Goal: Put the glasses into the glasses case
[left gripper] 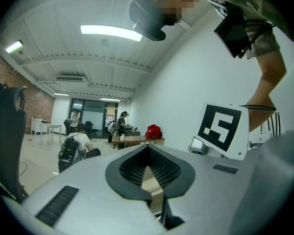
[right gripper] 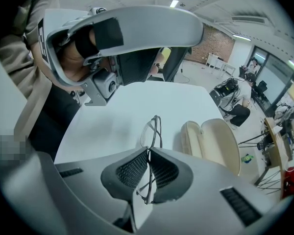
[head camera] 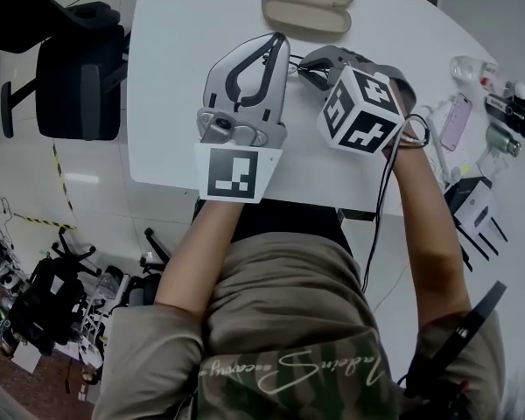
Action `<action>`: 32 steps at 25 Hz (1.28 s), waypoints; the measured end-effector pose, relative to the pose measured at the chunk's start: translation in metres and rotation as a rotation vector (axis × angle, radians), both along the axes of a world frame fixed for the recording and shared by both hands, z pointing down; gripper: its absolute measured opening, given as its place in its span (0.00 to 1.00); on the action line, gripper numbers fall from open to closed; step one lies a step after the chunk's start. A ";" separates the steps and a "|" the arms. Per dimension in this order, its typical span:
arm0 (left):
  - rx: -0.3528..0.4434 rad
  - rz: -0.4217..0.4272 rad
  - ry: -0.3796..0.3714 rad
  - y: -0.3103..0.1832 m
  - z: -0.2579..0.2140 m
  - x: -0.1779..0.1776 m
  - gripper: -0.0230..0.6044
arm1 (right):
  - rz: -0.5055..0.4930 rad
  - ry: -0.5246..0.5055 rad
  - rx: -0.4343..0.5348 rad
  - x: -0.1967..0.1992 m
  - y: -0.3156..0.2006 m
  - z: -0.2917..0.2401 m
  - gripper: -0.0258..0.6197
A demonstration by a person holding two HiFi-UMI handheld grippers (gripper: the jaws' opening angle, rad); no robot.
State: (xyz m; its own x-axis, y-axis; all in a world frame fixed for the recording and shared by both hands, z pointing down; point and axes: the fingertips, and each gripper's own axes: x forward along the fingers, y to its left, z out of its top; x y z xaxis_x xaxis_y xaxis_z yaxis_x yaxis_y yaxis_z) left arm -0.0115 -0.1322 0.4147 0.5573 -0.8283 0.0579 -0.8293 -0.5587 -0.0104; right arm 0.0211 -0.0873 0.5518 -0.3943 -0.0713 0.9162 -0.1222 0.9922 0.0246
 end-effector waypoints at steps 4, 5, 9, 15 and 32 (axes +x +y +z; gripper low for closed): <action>0.001 -0.015 -0.007 -0.004 -0.004 -0.002 0.04 | 0.018 -0.001 -0.004 0.004 -0.004 -0.005 0.09; 0.002 -0.015 -0.008 -0.005 -0.005 -0.002 0.04 | 0.017 0.002 -0.003 0.005 -0.005 -0.006 0.09; 0.007 -0.018 0.001 -0.009 -0.009 -0.003 0.04 | 0.013 0.005 0.009 0.006 -0.012 -0.011 0.09; 0.007 -0.022 0.014 -0.016 -0.011 -0.001 0.04 | 0.009 0.004 0.016 0.007 -0.021 -0.014 0.09; -0.003 0.012 0.012 -0.041 -0.017 0.004 0.04 | 0.030 -0.012 0.059 0.011 -0.055 -0.028 0.09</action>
